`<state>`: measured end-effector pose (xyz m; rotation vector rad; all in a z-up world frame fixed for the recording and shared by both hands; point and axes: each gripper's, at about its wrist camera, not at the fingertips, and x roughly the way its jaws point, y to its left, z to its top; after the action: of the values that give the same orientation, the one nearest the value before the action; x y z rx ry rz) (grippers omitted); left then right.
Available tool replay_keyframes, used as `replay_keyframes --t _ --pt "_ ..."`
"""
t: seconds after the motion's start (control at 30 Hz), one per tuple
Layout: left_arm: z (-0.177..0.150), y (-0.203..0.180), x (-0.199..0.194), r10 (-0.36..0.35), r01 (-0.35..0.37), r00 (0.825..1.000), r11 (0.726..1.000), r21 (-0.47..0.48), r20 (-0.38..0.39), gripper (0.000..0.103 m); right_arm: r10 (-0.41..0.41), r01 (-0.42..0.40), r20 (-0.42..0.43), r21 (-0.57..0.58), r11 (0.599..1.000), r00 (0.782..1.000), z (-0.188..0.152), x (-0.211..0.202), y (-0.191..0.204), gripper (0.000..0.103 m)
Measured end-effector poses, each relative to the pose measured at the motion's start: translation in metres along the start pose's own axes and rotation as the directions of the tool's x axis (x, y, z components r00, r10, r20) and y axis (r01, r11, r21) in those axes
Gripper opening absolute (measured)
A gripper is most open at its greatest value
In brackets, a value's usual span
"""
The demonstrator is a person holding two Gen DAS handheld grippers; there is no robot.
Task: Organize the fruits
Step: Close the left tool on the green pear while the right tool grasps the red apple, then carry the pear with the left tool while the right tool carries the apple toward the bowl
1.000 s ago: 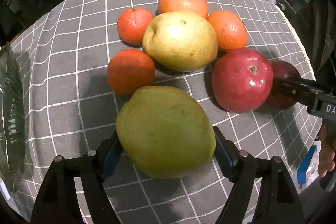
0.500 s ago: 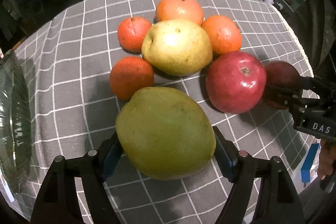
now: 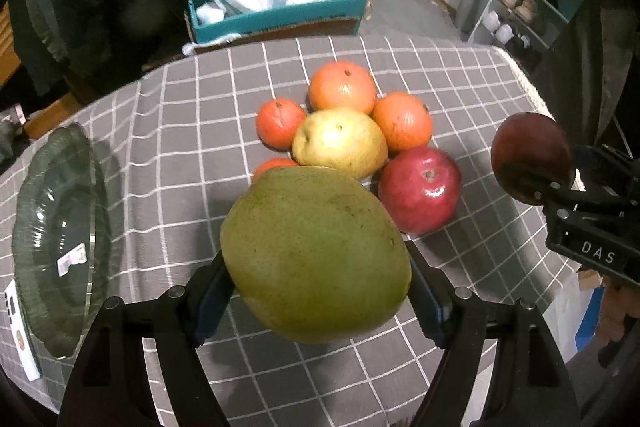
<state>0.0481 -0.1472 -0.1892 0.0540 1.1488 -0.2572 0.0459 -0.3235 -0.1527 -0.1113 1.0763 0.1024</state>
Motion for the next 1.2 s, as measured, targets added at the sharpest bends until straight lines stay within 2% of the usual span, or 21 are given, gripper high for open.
replay_keyframes --t 0.37,0.8,1.2 --pt "0.007 0.016 -0.051 0.009 -0.005 0.992 1.000 -0.030 0.127 0.080 0.017 -0.019 0.132 0.012 1.000 0.991 0.015 -0.044 0.008 0.073" --pt "0.013 0.037 -0.111 0.041 -0.026 0.962 0.998 -0.059 0.270 0.080 0.024 -0.025 0.275 0.002 1.000 0.961 0.030 -0.095 0.017 0.073" --pt "0.012 0.061 -0.140 0.076 -0.047 0.937 0.995 -0.093 0.340 0.080 0.065 -0.052 0.340 -0.046 0.998 0.938 0.044 -0.120 0.043 0.073"
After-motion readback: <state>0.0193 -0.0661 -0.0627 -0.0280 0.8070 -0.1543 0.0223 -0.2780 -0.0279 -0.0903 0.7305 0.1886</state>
